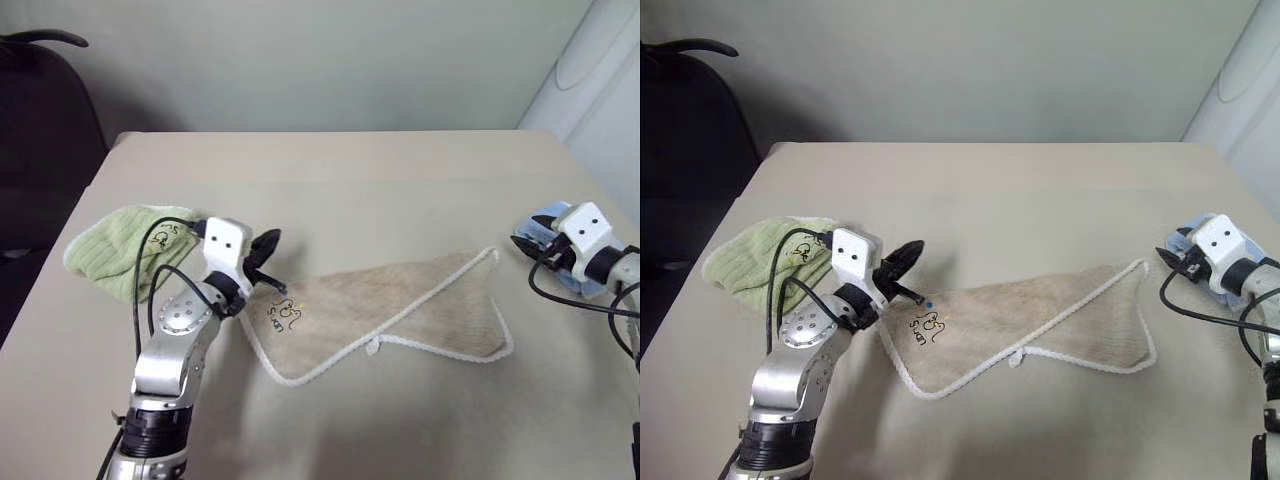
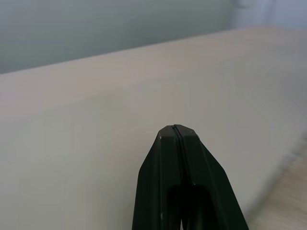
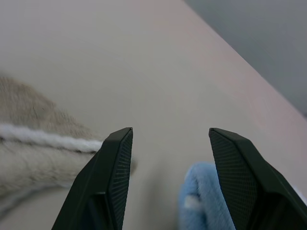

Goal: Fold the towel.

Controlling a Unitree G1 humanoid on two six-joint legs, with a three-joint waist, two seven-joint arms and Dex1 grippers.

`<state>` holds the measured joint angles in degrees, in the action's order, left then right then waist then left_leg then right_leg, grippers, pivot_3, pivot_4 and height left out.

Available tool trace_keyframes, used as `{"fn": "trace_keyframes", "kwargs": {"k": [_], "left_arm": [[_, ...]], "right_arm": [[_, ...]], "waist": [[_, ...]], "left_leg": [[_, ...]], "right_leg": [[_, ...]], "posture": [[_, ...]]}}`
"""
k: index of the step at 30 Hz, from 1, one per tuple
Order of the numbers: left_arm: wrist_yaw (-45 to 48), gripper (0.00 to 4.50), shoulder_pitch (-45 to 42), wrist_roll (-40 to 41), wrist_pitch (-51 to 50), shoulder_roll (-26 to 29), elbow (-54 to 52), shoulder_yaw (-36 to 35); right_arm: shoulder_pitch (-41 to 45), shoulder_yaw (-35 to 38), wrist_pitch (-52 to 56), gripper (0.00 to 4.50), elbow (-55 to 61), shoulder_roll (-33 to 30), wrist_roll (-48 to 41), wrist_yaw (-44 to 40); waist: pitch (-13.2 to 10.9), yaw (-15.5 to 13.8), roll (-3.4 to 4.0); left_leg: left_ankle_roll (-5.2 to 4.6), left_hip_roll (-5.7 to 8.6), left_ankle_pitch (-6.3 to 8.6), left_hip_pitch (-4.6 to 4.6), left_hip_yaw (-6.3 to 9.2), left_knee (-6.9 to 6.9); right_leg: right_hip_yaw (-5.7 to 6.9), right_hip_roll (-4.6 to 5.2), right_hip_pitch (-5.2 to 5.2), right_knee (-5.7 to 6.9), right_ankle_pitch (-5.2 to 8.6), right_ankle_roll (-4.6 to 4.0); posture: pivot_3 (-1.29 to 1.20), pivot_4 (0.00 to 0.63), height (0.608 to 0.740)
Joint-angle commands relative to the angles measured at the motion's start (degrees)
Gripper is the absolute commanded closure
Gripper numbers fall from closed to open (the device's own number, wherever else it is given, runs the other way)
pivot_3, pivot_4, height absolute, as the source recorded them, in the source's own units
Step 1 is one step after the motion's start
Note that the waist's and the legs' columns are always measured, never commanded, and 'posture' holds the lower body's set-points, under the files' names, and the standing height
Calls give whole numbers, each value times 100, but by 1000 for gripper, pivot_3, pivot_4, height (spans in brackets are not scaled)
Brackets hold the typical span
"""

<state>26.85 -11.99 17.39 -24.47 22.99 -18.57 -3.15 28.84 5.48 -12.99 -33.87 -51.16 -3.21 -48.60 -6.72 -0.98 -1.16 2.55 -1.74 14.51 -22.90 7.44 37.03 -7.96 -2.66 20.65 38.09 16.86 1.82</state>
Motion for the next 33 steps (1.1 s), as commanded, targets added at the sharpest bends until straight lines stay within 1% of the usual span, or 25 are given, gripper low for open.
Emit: {"fn": "trace_keyframes", "kwargs": {"k": [1, 4, 7, 15, 21, 26, 32, 33], "left_arm": [[475, 4500, 108, 210, 38, 230, -479, 129], [900, 4500, 289, 442, -53, 511, -721, 168], [1044, 4500, 444, 513, -99, 667, -826, 181], [940, 4500, 535, 411, -99, 606, -897, 233], [881, 4500, 648, 426, -85, 620, -973, 181], [880, 4500, 695, 407, -90, 621, -1016, 253], [935, 4500, 648, 381, -80, 676, -964, 262], [946, 4500, 661, 378, -75, 695, -966, 255]], "right_arm": [[369, -283, -755, 1839, -621, -217, 387, -306], [848, -628, -1221, 1839, -1251, -234, 724, -463], [1269, -884, -1589, 1839, -1849, -218, 1004, -541], [2151, -1510, -2156, 1839, -2980, -61, 1747, -446], [2469, -1835, -2381, 1839, -3441, 19, 2231, -160], [2681, -1978, -2333, 1839, -3699, 242, 2503, 231], [2777, -2066, -2310, 1839, -3872, 406, 2646, 290], [2779, -2068, -2321, 2002, -3879, 414, 2654, 283]], "waist": [[0, -10, 0], [0, -3, 3], [3, -1, 8], [3, 5, 9], [2, 16, 11], [2, 26, 12], [2, 27, 12], [2, 28, 12]], "left_leg": [[0, -1, 0, 0, 1, 1], [-1, -1, 0, -1, -1, -1], [-3, -2, 2, -1, -1, -2], [-11, -3, 7, -1, 2, -2], [-16, -4, 9, -1, 1, -3], [-16, -5, 9, -1, 1, -4], [-16, -6, 10, -2, 2, -4], [-16, -6, 10, -2, 2, -5]], "right_leg": [[1, 0, 1, 2, 0, 0], [-2, 0, 3, 2, 0, 0], [-2, 0, 3, 3, -1, -1], [3, 4, 2, 3, -2, -4], [4, 6, 2, 3, -4, -7], [4, 7, 2, 2, -6, -10], [6, 8, 3, 2, -7, -12], [6, 8, 3, 1, -7, -13]], "posture": [[0, 150, 740], [0, 150, 740], [0, 150, 740], [0, 150, 740], [0, 150, 740], [0, 150, 740], [0, 150, 740], [0, 150, 740]]}}
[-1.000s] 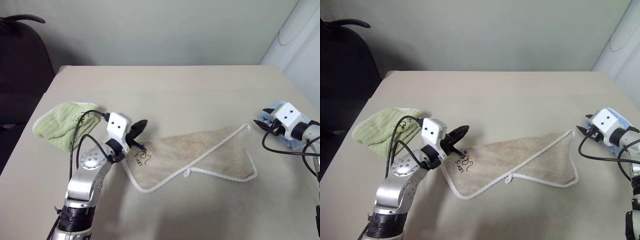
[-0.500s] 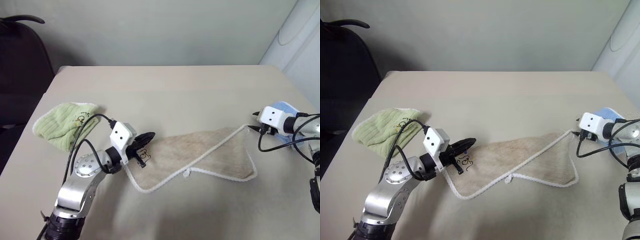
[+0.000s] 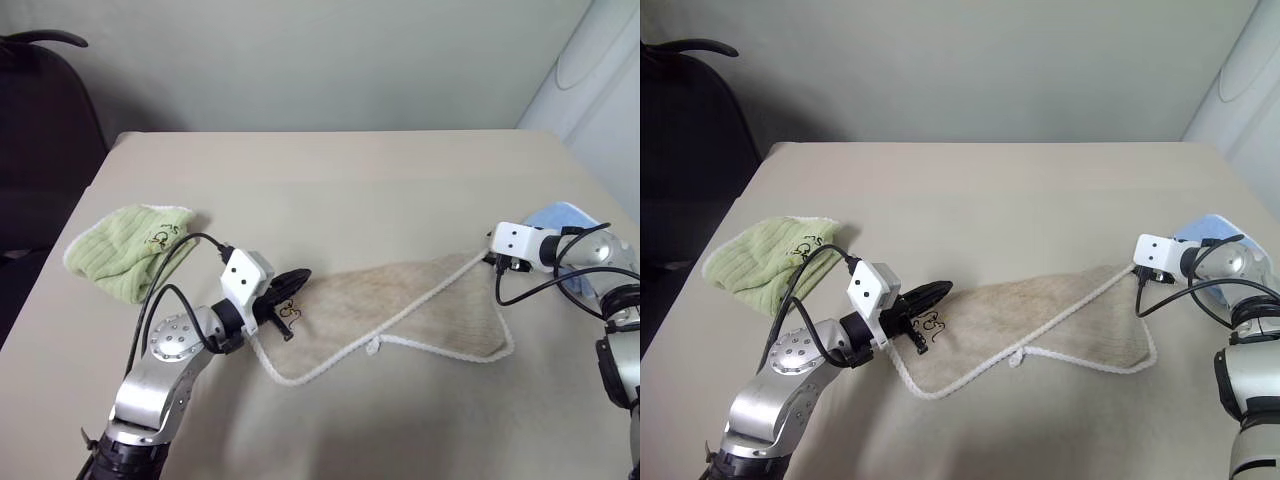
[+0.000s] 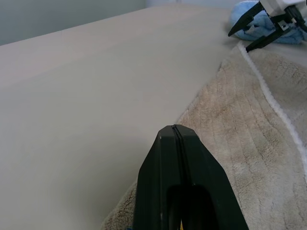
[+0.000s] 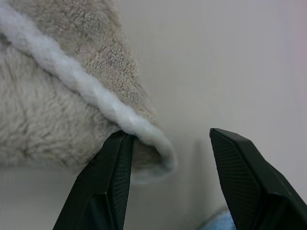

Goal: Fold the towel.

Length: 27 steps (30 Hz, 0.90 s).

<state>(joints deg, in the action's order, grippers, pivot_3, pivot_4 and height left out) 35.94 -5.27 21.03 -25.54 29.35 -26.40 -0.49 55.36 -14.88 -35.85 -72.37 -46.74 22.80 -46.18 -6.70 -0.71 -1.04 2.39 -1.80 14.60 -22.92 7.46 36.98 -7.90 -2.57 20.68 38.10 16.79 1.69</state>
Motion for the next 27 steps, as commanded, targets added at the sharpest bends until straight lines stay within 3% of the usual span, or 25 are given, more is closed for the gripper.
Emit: {"fn": "trace_keyframes", "kwargs": {"k": [1, 8, 14, 17, 22, 25, 27], "left_arm": [[47, 4500, -12, 12, 36, 74, -173, -16], [332, 4500, 51, -67, 116, 392, -144, 51], [1214, 4500, 120, 165, 231, 1048, -58, -45], [2004, 3897, 175, 582, 164, 1530, -43, -233], [3009, 2100, 169, 882, 83, 2215, -41, -113], [3455, 1103, 175, 527, 350, 2531, -46, 285], [3620, 1103, 116, 328, 478, 2636, 23, 520]], "right_arm": [[134, -33, -33, 2196, -39, -22, 59, 42], [49, 48, -75, 4469, -38, -22, -29, 62], [-45, 32, -168, 4469, 39, -23, 29, 476], [-116, 77, -253, 4500, 107, 21, -57, 523], [-302, 201, -355, 4500, 244, 50, -222, 592], [-433, 299, -376, 4500, 347, 38, -350, 608], [-507, 358, -375, 4500, 416, 30, -411, 606]], "waist": [[0, 0, 0], [-1, -1, 2], [-1, -1, 3], [-2, 0, 3], [-2, -5, 4], [-2, -4, 5], [-2, -2, 6]], "left_leg": [[0, 0, 0, 0, 0, 0], [0, 0, 0, -1, 0, -2], [1, 0, 1, -2, 1, -4], [1, -1, 1, -5, 1, -6], [2, -1, 1, -8, 2, -8], [2, -2, 1, -11, 4, -9], [2, -2, 1, -11, 4, -10]], "right_leg": [[0, 0, 0, 0, 0, 0], [0, 0, 1, 0, 0, -1], [0, 0, 4, -2, -1, -3], [0, 1, 8, -1, -2, -3], [1, 2, 9, -3, -3, -6], [1, 4, 12, -4, -3, -6], [0, 5, 13, -4, -3, -6]], "posture": [[0, 150, 740], [0, 150, 740], [0, 150, 740], [0, 150, 740], [0, 150, 740], [0, 150, 740], [0, 150, 740]]}}
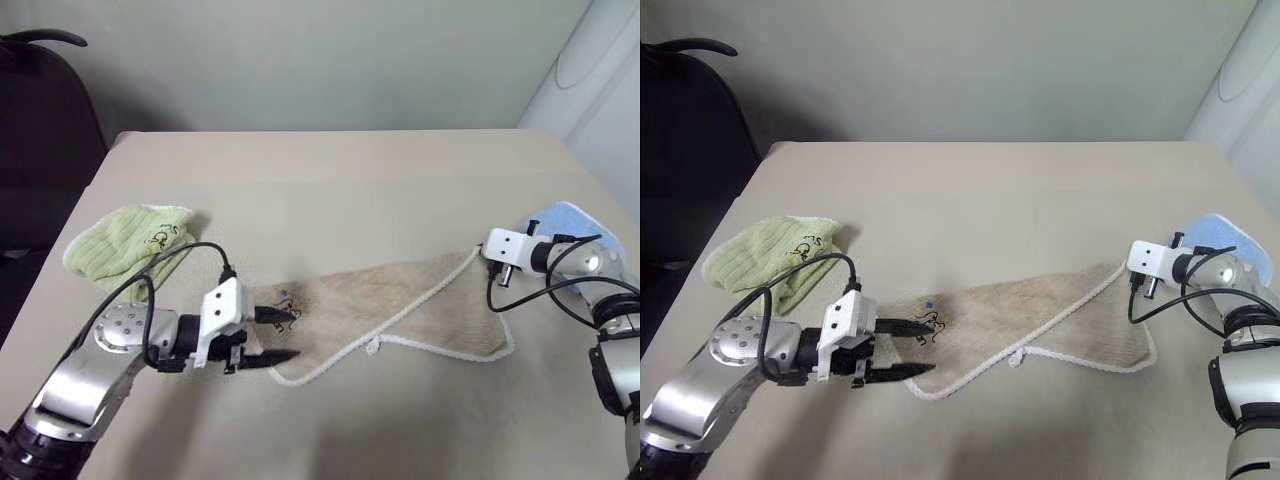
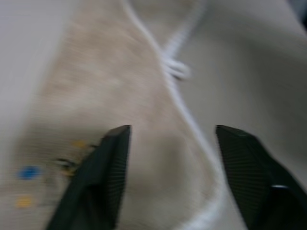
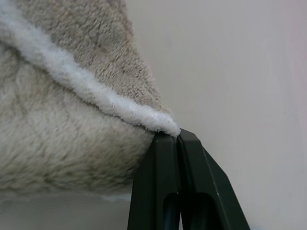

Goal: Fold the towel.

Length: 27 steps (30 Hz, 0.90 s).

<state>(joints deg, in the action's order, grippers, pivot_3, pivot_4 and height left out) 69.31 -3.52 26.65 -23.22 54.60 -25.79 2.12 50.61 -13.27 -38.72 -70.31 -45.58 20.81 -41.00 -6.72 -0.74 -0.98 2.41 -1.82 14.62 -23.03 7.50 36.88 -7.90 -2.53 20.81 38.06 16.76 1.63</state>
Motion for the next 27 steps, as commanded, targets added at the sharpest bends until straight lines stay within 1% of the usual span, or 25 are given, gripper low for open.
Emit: {"fn": "trace_keyframes", "kwargs": {"k": [1, 8, 14, 17, 19, 20, 23, 25, 27], "left_arm": [[347, 1103, -127, -375, 351, 127, 30, 401], [450, 1103, -687, -1358, 890, -59, 640, 1288], [568, 1103, -953, -1640, 1102, -165, 1003, 1507], [693, 1688, -942, -1670, 1196, -129, 1022, 1558], [760, 2356, -898, -1662, 1234, -86, 995, 1546], [771, 2777, -881, -1656, 1238, -75, 981, 1530], [783, 3827, -842, -1621, 1232, -56, 956, 1465], [761, 4480, -796, -1581, 1216, -49, 934, 1407], [713, 4480, -739, -1551, 1198, -53, 913, 1346]], "right_arm": [[-80, 222, -88, 4500, 251, -100, -244, 83], [-442, 387, -96, 4500, 580, -213, -438, -8], [-672, 507, -64, 4500, 848, -310, -590, -127], [-749, 534, -23, 4500, 933, -334, -632, -129], [-783, 539, -7, 4500, 970, -348, -657, -126], [-795, 541, -2, 4500, 981, -354, -667, -123], [-795, 530, 20, 4500, 988, -351, -673, -105], [-771, 519, 42, 4500, 975, -330, -662, -80], [-751, 508, 55, 4500, 962, -308, -649, -57]], "waist": [[0, 1, 1], [-1, 0, 4], [2, 2, 9], [2, 6, 9], [3, 8, 11], [3, 8, 11], [3, 8, 11], [3, 8, 12], [3, 8, 12]], "left_leg": [[0, 0, 0, -1, 0, 0], [-2, -2, 1, -10, 6, -2], [-2, -4, 1, -13, 8, -2], [-2, -4, 1, -12, 8, -3], [-2, -5, 1, -12, 8, -3], [-2, -4, 1, -13, 8, -3], [-2, -5, 1, -12, 8, -3], [-3, -5, 1, -12, 8, -3], [-3, -5, 1, -12, 8, -4]], "right_leg": [[0, 0, 1, -1, 0, 0], [4, 5, 5, -4, 0, -1], [4, 8, 7, -4, 0, 0], [4, 8, 6, -4, 0, 0], [3, 8, 7, -4, 0, 0], [3, 8, 7, -3, 0, 0], [3, 8, 6, -4, 0, 0], [3, 8, 7, -4, 0, 0], [3, 8, 7, -4, 0, 0]], "posture": [[0, 150, 740], [0, 150, 740], [0, 150, 740], [0, 150, 740], [0, 150, 740], [0, 150, 740], [0, 150, 740], [0, 150, 740], [0, 150, 740]]}}
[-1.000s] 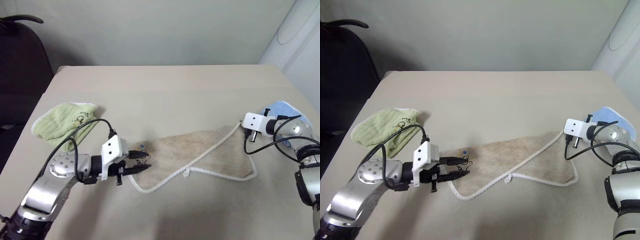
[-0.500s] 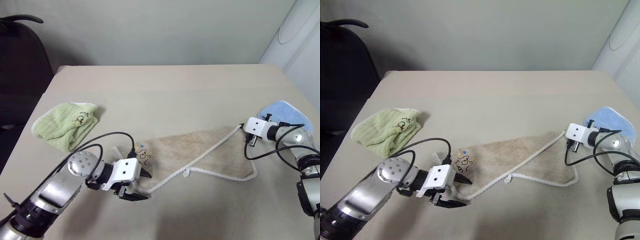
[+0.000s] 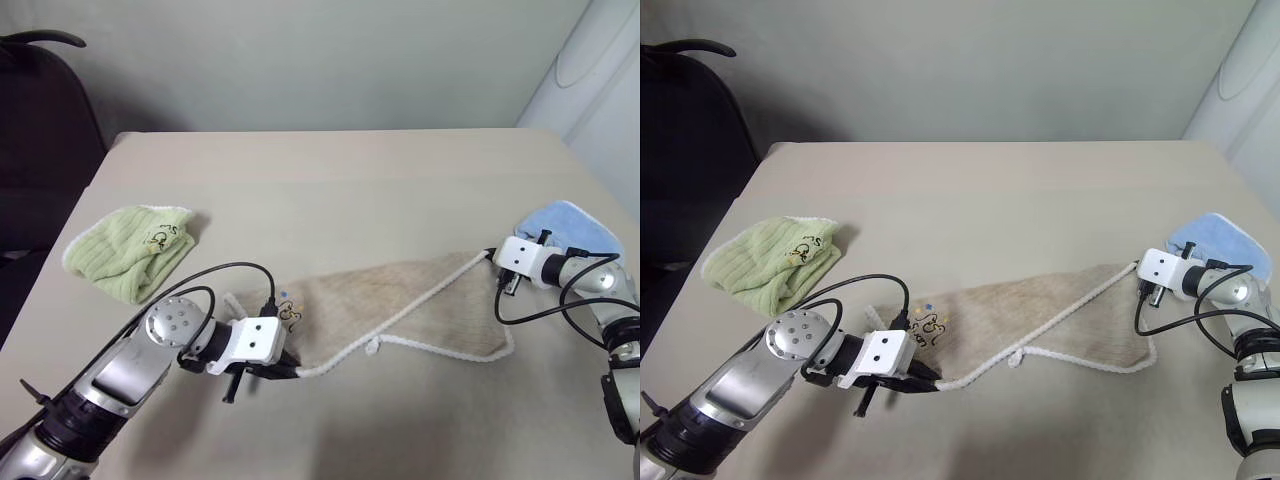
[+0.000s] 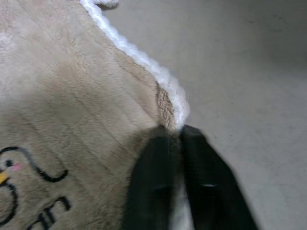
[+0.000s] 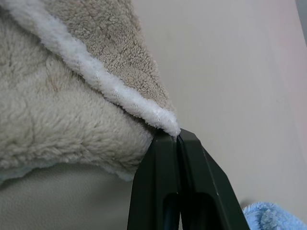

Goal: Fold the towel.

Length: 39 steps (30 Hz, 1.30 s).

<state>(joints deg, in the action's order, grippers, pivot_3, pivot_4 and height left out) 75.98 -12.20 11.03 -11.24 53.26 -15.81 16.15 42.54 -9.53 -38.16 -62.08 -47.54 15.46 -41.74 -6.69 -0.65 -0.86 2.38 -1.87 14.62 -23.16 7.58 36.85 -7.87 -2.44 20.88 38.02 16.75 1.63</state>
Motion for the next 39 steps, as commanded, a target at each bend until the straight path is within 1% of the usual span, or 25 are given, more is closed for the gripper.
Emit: {"fn": "trace_keyframes", "kwargs": {"k": [1, 3, 6, 7, 10, 12, 13, 15, 18, 20, 23, 26, 28, 31, 33, 35, 37, 38, 39], "left_arm": [[14, 4480, 157, 32, -11, 70, -92, -94], [-49, 4480, 212, 116, -35, 28, -114, -185], [-270, 4480, 322, 471, -222, -127, -286, -508], [-398, 4480, 311, 651, -385, -211, -351, -654], [-783, 4480, 121, 1540, -1021, -552, -524, -1307], [-1205, 4480, -209, 2011, -1331, -867, -472, -1751], [-1418, 4480, -409, 2136, -1413, -1021, -389, -1918], [-2033, 4480, -1133, 2300, -1596, -1417, 41, -2229], [-2749, 4480, -2257, 2272, -1631, -1947, 892, -2473], [-3072, 4480, -3024, 2194, -1518, -2187, 1536, -2620], [-3282, 4480, -3948, 2078, -1215, -2283, 2416, -2855], [-3235, 4480, -4503, 2137, -1019, -2138, 2936, -3098], [-2973, 4480, -4464, 2325, -1059, -1941, 2777, -3255], [-2658, 4480, -4042, 2582, -1313, -1670, 2272, -3350], [-2326, 4480, -3214, 2929, -1683, -1399, 1434, -3407], [-2215, 4480, -2592, 3238, -2013, -1215, 822, -3453], [-2068, 4480, -1563, 3603, -2373, -995, -115, -3533], [-2034, 4480, -1226, 3721, -2465, -920, -416, -3568], [-1950, 4480, -649, 3881, -2606, -814, -857, -3653]], "right_arm": [[67, 130, 3, 4500, 134, -101, -108, 27], [81, 131, 6, 4500, 125, -80, -121, 11], [98, 136, 9, 4500, 107, -64, -166, -99], [115, 145, 11, 4500, 105, -75, -184, -133], [202, 216, 5, 4500, 118, -164, -232, -136], [321, 304, 56, 4500, 130, -240, -298, -91], [393, 343, 93, 4500, 120, -264, -321, -52], [670, 418, 212, 4500, 44, -357, -296, 126], [1178, 393, 367, 4500, -149, -469, -121, 417], [1570, 340, 438, 4500, -286, -572, 0, 600], [2144, 359, 515, 4500, -413, -744, 56, 747], [2567, 519, 528, 4500, -405, -957, -116, 647], [2615, 709, 505, 4500, -283, -1105, -409, 287], [2328, 927, 481, 4500, -1, -1241, -785, -288], [1644, 1186, 661, 4500, 533, -1267, -1393, -1076], [967, 1345, 882, 4500, 1137, -1286, -1793, -1568], [-177, 1513, 1254, 4500, 2092, -1361, -2250, -2046], [-567, 1590, 1434, 4500, 2459, -1389, -2404, -2169], [-1173, 1702, 1695, 4500, 2968, -1453, -2600, -2343]], "waist": [[0, 0, 0], [0, 3, 0], [0, 5, 1], [0, 3, 1], [0, -1, 1], [-1, -2, 2], [-2, -2, 4], [-5, -7, 8], [-8, -5, 15], [-10, -1, 18], [-11, 4, 20], [-13, 15, 23], [-13, 21, 23], [-13, 28, 23], [-12, 27, 22], [-13, 16, 20], [-12, 15, 17], [-13, 11, 16], [-13, 3, 16]], "left_leg": [[0, 0, 0, 0, 0, 0], [0, 0, 0, 0, 0, 0], [0, 0, 0, 0, 0, 0], [0, 0, 0, 0, 0, 0], [0, 0, 0, -2, 0, 0], [0, 0, 0, -2, 0, 0], [1, 0, -1, -2, 0, 0], [1, 0, -1, -2, -2, 1], [2, 0, -2, 0, -2, 10], [3, 0, -4, -3, -2, 10], [14, 1, -14, -9, -2, 10], [33, 1, -30, -34, -4, 8], [45, 1, -46, -50, -3, 2], [43, 1, -47, -56, 0, 1], [46, 1, -50, -57, 1, 1], [75, 1, -66, -60, 1, 3], [81, 2, -69, -65, 2, 5], [82, 2, -69, -66, -1, 16], [83, 3, -70, -76, -2, 12]], "right_leg": [[0, 0, 0, 0, 0, 0], [0, 0, 0, 0, 0, 0], [0, 0, 0, 0, 0, 0], [0, 0, 0, 0, 0, 0], [3, 0, -1, 0, 0, 0], [4, 0, -1, 1, 0, 0], [5, 0, -1, 0, 0, 0], [5, 1, -1, 0, 0, 0], [6, 1, -3, 2, -1, 1], [6, 2, 0, 2, -1, 2], [5, 3, 8, 1, -4, 6], [-1, 4, 37, 1, -6, 10], [-3, 7, 54, -1, -9, 13], [-1, 8, 56, -4, -9, 14], [2, 8, 55, -5, -10, 14], [5, 8, 53, -7, -10, 14], [6, 8, 54, -9, -11, 15], [6, 7, 53, -4, -11, 16], [7, 7, 57, -10, -11, 17]], "posture": [[0, 150, 740], [0, 150, 740], [0, 150, 740], [0, 150, 740], [0, 150, 740], [0, 150, 740], [0, 150, 740], [0, 150, 740], [0, 150, 740], [0, 150, 740], [0, 150, 740], [0, 150, 740], [0, 150, 740], [0, 150, 740], [0, 150, 740], [0, 150, 740], [0, 150, 740], [0, 150, 740], [0, 150, 740]]}}
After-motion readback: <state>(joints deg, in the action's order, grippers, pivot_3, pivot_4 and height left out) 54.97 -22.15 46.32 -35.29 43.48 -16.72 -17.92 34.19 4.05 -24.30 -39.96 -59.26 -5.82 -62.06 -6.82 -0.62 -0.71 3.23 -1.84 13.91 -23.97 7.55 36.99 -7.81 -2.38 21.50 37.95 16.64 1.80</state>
